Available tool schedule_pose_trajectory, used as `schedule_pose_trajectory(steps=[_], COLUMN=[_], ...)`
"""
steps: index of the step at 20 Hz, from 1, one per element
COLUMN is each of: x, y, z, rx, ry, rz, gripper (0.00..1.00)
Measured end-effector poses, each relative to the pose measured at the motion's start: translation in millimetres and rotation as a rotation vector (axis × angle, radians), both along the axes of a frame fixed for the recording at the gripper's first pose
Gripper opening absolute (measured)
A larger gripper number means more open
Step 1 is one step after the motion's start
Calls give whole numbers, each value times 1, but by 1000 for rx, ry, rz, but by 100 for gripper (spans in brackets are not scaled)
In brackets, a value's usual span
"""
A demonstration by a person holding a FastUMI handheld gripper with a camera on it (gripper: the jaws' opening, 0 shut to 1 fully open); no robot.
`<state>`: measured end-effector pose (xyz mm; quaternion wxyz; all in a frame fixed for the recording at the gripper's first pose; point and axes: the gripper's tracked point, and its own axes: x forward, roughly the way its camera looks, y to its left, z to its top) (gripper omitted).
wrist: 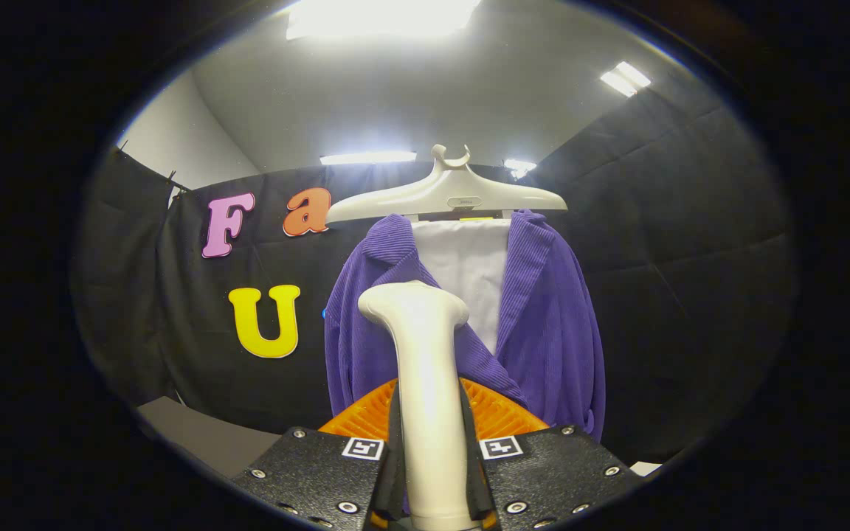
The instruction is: Iron the clothes twice with a garment steamer, once on the left side and once on the right side.
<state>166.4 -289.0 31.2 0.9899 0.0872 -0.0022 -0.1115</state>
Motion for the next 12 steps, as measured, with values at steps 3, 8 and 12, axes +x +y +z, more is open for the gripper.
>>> schedule_pose_trajectory(steps=[3,8,12], x=[-1,-8,-22], y=[-2,-6,-3], z=[-6,-35,-73], rx=[3,12,-19], ry=[-12,30,113], rz=[1,-18,-25], gripper=[33,33,33])
